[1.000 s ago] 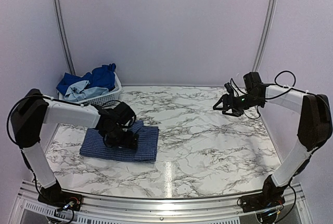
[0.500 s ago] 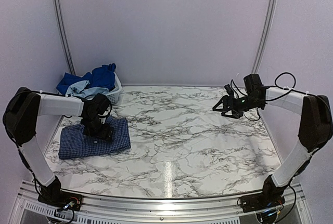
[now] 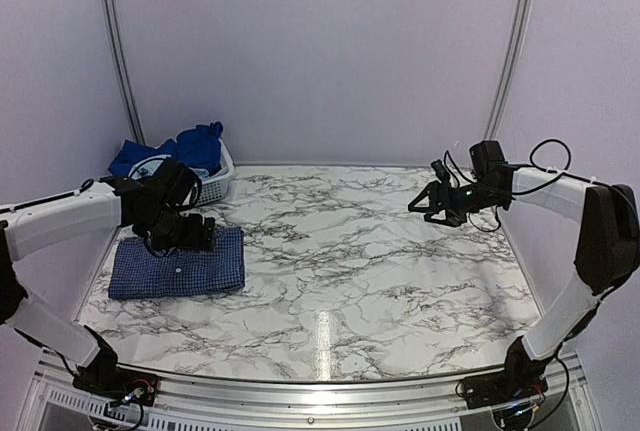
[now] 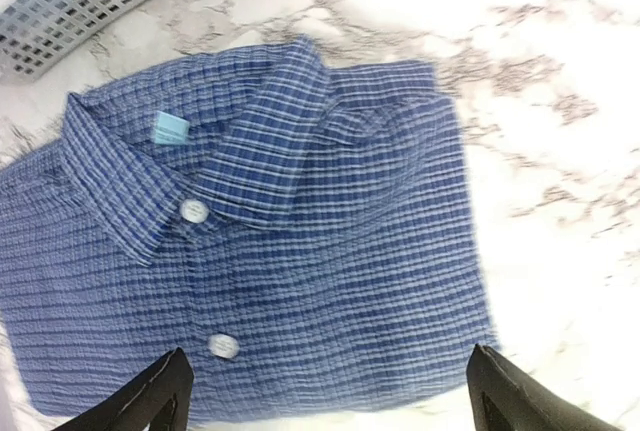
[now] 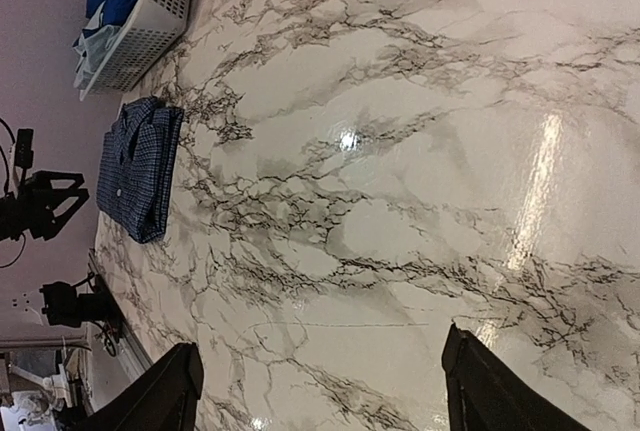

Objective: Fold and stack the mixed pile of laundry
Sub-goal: Move the square-folded shirt to the center of the board, then pick up the crumpled T-shirt from the bin.

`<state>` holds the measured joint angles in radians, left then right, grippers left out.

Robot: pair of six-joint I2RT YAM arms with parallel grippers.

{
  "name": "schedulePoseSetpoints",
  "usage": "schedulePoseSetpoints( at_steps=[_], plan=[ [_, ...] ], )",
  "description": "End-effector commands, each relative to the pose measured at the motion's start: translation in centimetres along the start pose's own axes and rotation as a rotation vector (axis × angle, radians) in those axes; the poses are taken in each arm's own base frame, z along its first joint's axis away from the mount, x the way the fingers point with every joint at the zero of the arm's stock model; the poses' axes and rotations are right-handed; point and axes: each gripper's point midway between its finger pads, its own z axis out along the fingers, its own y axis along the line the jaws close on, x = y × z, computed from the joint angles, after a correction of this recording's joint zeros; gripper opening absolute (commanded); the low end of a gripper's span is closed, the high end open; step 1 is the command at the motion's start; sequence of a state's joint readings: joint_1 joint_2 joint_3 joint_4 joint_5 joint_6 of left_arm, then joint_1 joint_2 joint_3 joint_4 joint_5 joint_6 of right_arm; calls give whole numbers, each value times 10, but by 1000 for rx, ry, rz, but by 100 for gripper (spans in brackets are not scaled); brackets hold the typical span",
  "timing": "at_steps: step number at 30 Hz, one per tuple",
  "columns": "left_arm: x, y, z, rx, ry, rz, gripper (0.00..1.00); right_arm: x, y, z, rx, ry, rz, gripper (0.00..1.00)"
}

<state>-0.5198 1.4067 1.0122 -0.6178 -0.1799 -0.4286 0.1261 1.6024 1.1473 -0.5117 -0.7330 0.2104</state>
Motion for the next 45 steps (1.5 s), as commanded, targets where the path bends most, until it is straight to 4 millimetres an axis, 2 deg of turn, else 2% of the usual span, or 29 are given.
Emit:
schedulePoseSetpoints(
  at_steps=[1, 5, 7, 11, 13, 16, 20, 21, 24, 31, 35, 37, 39, 40, 42, 43, 45],
  plan=[
    [16, -22, 22, 19, 26, -254, 99, -15, 16, -4, -51, -40, -26, 78],
    [21, -48, 50, 11, 100, -197, 99, -19, 16, -3, -60, -41, -21, 79],
    [25, -56, 64, 8, 141, -225, 99, -19, 16, -3, -57, -42, -21, 79],
    [3, -97, 61, 31, 74, -188, 99, -18, 16, -4, -52, -44, -17, 78],
    [0, -108, 62, 16, 73, -183, 99, -17, 15, -4, -47, -44, -14, 79],
    [20, -94, 78, -83, 140, -189, 99, -18, 15, -6, -44, -49, -13, 78],
    [67, -63, 100, -217, 267, -172, 93, -18, 15, -5, -45, -49, -9, 78],
    [82, -52, 102, -250, 292, -171, 91, -17, 15, -5, -45, -47, -9, 78],
    [103, -33, 100, -296, 318, -162, 87, -16, 15, -5, -42, -45, -11, 78],
    [127, -4, 84, -329, 340, -128, 70, -14, 14, -5, -42, -44, -4, 78],
    [126, 3, 76, -331, 324, -120, 71, -13, 13, -3, -46, -41, 1, 78],
    [112, 2, 71, -322, 289, -119, 78, -14, 14, -3, -49, -40, 1, 78],
    [78, -16, 58, -252, 204, -100, 91, -15, 14, -4, -48, -40, -4, 78],
    [55, -26, 48, -217, 147, -83, 97, -16, 15, -4, -46, -41, -8, 78],
    [3, -44, 21, -166, 27, -33, 99, -17, 15, -5, -43, -39, -12, 79],
    [-33, -53, -1, -145, -59, -35, 99, -19, 16, -6, -42, -41, -16, 79],
    [-78, -55, -28, -124, -142, -36, 99, -20, 17, -7, -40, -41, -19, 79]
  ],
)
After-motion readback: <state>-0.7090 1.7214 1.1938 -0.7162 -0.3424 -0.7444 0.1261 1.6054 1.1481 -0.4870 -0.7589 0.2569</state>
